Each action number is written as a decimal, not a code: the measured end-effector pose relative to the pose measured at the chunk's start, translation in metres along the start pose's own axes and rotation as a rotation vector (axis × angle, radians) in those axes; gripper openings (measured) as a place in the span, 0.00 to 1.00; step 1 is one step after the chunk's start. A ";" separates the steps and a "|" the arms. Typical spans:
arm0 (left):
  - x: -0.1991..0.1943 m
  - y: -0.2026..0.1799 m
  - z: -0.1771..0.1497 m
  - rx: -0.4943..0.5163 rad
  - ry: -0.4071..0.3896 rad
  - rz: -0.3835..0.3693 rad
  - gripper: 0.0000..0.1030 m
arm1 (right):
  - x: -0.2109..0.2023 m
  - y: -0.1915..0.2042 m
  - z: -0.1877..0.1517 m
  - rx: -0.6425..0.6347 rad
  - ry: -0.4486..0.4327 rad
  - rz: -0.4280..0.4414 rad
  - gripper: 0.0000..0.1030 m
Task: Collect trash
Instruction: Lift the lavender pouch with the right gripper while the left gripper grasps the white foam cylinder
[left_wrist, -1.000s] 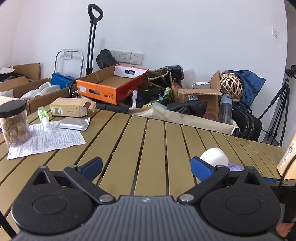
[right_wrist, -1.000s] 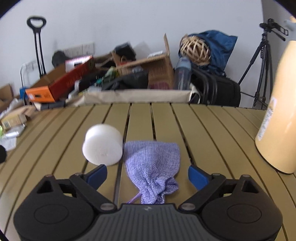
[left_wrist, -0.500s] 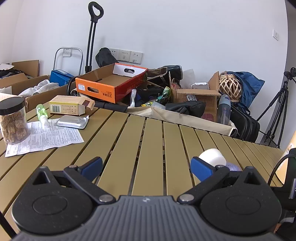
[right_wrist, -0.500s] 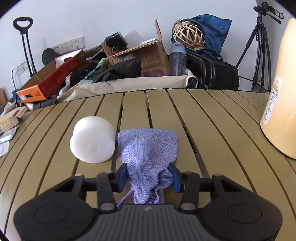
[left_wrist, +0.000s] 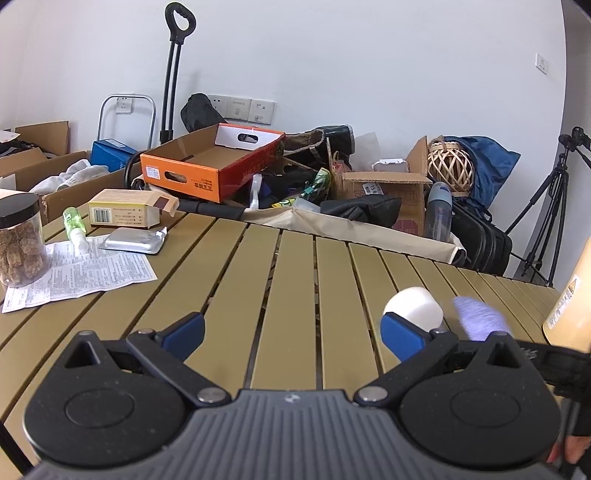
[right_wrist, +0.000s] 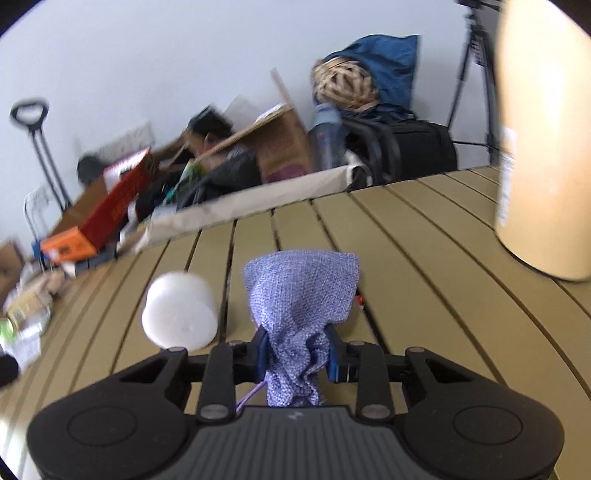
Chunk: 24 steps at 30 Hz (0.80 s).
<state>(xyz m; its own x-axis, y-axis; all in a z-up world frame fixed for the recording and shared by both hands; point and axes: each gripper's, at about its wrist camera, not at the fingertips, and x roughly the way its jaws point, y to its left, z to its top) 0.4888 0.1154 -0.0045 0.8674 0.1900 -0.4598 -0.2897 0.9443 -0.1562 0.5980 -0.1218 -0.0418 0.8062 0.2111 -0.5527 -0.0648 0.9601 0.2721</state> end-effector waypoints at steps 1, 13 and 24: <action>0.000 -0.002 -0.001 0.004 0.002 -0.004 1.00 | -0.006 -0.006 0.000 0.017 -0.016 0.001 0.27; -0.005 -0.041 -0.015 0.045 0.003 -0.064 1.00 | -0.060 -0.073 0.006 0.126 -0.154 0.048 0.27; 0.020 -0.109 0.003 0.126 0.024 -0.040 1.00 | -0.078 -0.139 0.017 0.263 -0.231 0.061 0.27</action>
<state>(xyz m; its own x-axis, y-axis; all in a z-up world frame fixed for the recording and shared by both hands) 0.5393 0.0173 0.0056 0.8669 0.1463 -0.4765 -0.2004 0.9776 -0.0645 0.5543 -0.2747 -0.0234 0.9193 0.1904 -0.3445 0.0124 0.8607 0.5090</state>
